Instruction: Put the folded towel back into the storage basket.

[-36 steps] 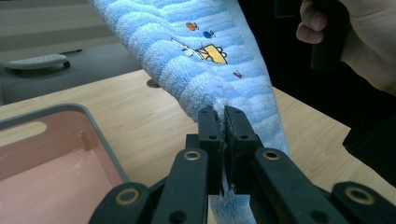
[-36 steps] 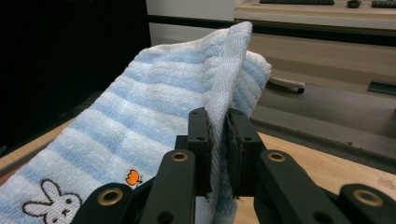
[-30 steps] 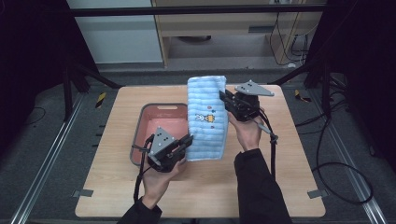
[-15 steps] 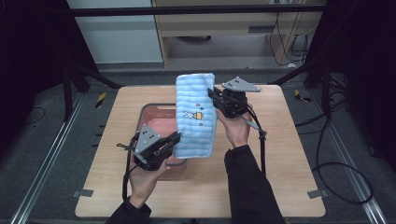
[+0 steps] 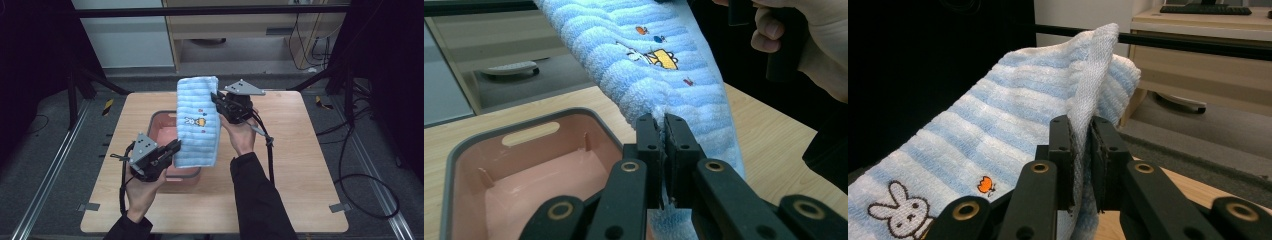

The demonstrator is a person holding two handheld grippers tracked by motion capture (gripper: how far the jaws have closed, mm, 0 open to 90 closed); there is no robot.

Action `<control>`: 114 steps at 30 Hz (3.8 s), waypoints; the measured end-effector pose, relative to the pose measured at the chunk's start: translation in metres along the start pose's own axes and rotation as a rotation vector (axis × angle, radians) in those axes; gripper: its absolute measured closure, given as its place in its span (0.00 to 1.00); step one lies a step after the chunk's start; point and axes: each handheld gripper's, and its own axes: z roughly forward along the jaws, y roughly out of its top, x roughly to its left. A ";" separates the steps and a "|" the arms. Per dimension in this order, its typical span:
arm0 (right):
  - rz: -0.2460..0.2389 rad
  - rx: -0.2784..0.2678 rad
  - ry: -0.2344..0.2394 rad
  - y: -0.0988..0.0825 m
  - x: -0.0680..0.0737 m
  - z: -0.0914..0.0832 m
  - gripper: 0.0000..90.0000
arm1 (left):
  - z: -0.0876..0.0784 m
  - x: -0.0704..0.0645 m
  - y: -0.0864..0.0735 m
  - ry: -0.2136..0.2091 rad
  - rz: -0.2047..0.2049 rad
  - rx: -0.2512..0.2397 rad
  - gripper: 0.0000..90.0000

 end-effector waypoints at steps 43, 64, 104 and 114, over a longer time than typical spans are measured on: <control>0.019 0.146 0.066 -0.051 0.023 0.088 0.90 | 0.012 0.043 -0.043 0.082 -0.054 0.144 0.96; 0.020 0.216 0.066 -0.086 0.031 0.117 0.90 | 0.027 0.060 -0.070 0.147 -0.057 0.249 0.96; 0.022 0.125 -0.027 -0.074 -0.013 0.044 0.48 | 0.015 0.082 -0.065 0.175 -0.084 0.186 0.47; 0.037 0.150 -0.100 -0.099 -0.056 -0.020 0.27 | -0.005 0.102 -0.063 0.160 -0.079 0.119 0.32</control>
